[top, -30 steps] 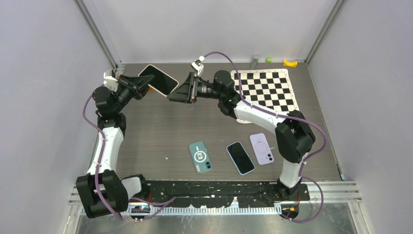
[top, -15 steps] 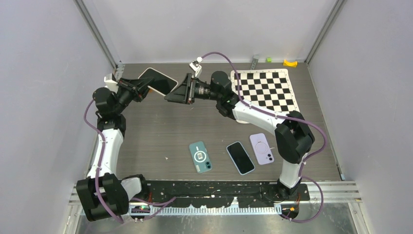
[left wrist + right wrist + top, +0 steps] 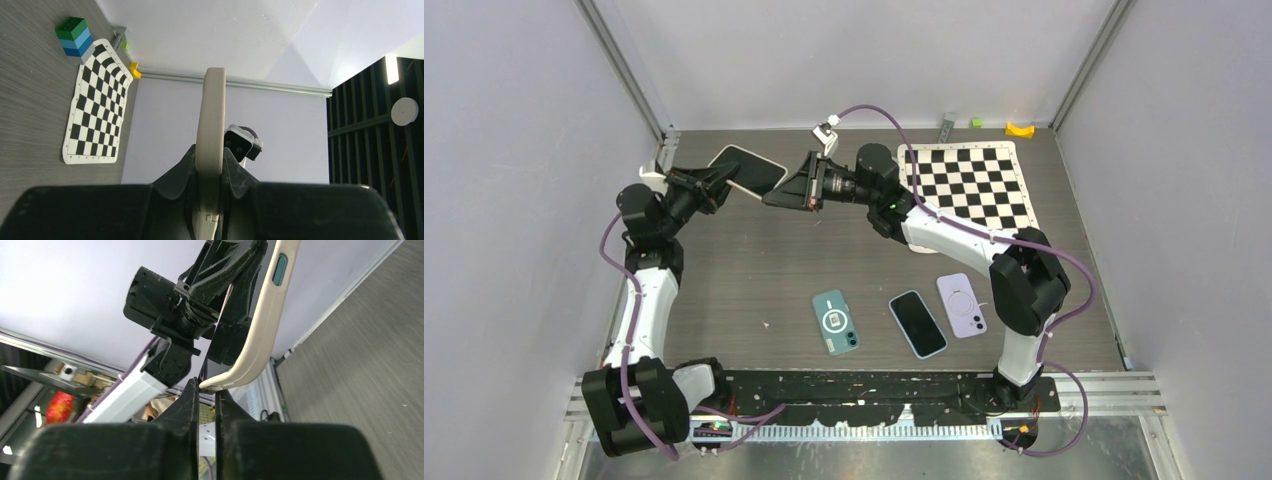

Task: Take the phone out of the phone case
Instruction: Remove the phone case from the phone.

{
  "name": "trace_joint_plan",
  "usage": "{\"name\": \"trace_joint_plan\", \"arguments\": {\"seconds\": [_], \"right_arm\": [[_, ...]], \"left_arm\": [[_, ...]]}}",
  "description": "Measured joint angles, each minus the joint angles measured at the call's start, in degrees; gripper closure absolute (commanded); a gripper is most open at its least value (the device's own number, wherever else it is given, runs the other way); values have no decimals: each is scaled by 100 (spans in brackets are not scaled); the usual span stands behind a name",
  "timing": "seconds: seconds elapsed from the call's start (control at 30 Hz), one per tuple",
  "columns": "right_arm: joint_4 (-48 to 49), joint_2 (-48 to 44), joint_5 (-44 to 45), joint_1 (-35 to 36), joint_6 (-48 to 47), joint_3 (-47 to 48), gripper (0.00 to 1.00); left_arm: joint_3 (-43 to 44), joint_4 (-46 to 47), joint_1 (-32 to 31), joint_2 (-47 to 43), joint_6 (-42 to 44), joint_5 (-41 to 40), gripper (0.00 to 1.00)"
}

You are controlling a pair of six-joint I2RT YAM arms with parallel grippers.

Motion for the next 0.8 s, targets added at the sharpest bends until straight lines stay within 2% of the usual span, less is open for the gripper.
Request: {"name": "trace_joint_plan", "arguments": {"seconds": [0.13,0.33,0.47,0.6,0.67,0.7,0.73,0.77,0.8], "right_arm": [[-393,-2,-9,4,-415,155,99],[-1362,-127,177,63,-1801,378,99],[-2142,-227,592,166,-2741,507,99],[-2608,-304,1073,289,-3289,625,98],[-2710,-348,1241,328,-3405,629,83],[-2734,-374,1296,341,-3432,629,62],[-2745,-396,1329,348,-3438,629,51],[-2732,-428,1346,352,-3436,619,29],[-2728,-461,1388,352,-3445,608,21]], "left_arm": [[-28,-98,20,-11,-203,-7,100],[-55,-669,39,-13,-476,-7,100],[-87,-778,31,-11,-708,-22,100],[-203,-802,31,-11,-879,-83,100],[-225,-800,28,-11,-901,-96,100],[-229,-802,24,-11,-905,-105,100],[-229,-789,15,-11,-901,-116,100],[-229,-761,2,-9,-868,-118,100],[-229,-752,-11,-7,-894,-83,100]]}}
